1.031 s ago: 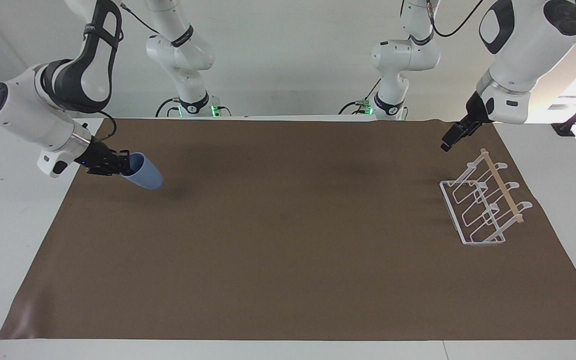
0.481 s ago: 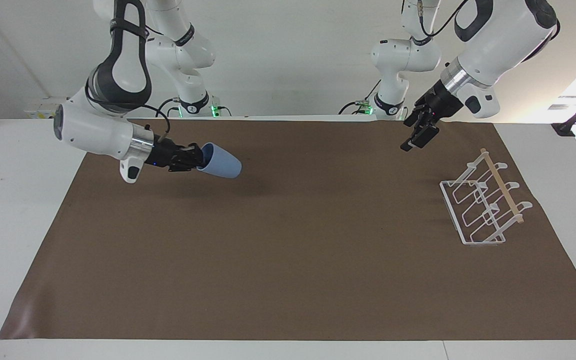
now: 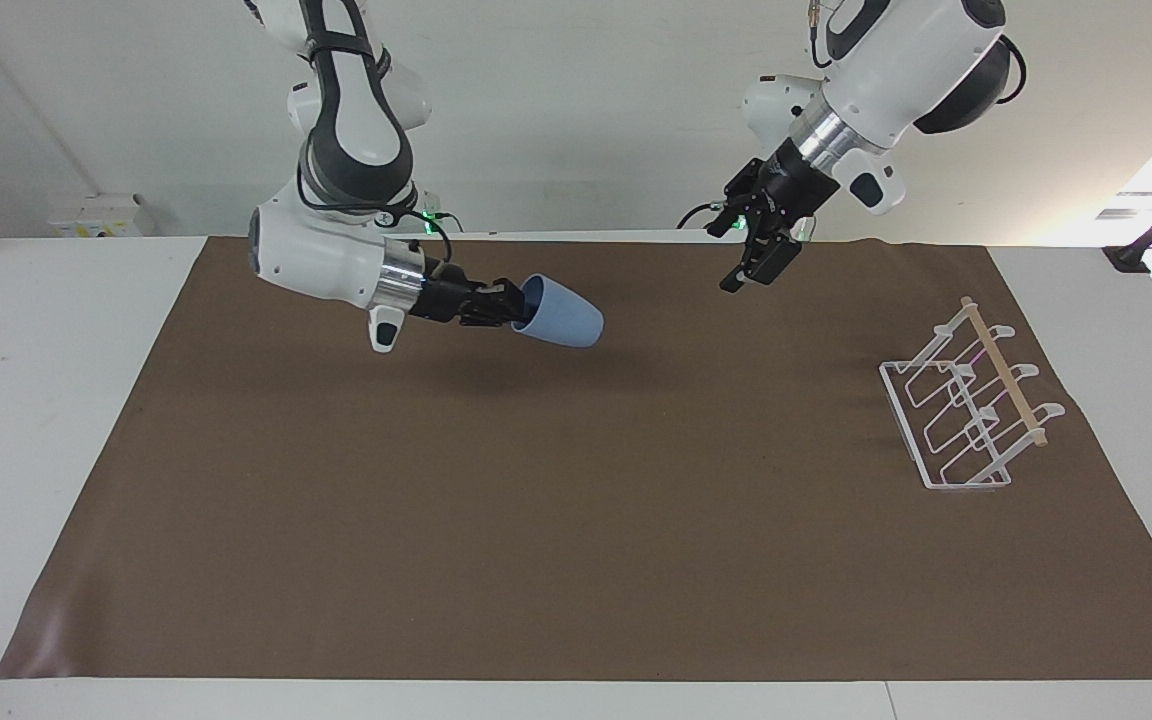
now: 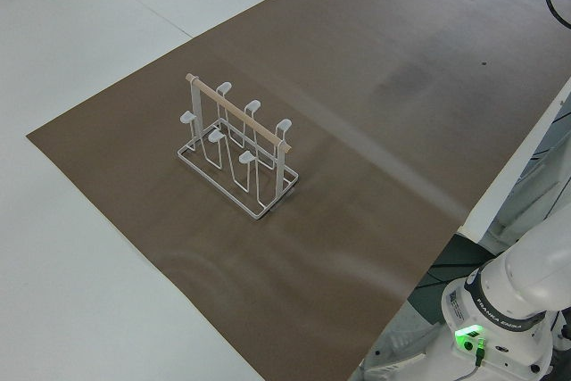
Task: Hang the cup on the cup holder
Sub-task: 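Carry the cup with the right gripper while the left gripper reaches it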
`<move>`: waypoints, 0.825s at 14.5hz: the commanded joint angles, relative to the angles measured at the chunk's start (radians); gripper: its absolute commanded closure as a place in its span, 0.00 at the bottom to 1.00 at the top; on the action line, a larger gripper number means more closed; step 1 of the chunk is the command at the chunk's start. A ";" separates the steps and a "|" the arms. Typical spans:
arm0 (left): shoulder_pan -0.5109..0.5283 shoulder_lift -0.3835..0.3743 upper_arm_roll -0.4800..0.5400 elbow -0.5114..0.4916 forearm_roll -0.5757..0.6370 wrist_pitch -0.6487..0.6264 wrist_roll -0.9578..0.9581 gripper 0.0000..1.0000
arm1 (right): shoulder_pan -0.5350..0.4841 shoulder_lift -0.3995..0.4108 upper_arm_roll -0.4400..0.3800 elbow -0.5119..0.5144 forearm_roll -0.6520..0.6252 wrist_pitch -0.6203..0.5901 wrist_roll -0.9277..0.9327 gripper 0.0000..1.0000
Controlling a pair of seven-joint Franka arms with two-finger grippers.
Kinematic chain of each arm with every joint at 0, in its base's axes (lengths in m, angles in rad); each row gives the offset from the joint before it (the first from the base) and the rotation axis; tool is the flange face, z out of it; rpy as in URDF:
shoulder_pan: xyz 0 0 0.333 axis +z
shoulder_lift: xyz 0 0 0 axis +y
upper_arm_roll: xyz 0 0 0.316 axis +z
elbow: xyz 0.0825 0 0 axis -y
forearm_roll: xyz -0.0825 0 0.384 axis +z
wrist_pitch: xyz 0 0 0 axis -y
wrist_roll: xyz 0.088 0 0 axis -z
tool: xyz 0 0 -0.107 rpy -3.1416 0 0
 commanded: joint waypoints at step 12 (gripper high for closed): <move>-0.149 0.121 0.009 -0.077 -0.014 0.250 0.006 1.00 | 0.151 -0.027 -0.005 -0.029 0.165 0.162 0.056 1.00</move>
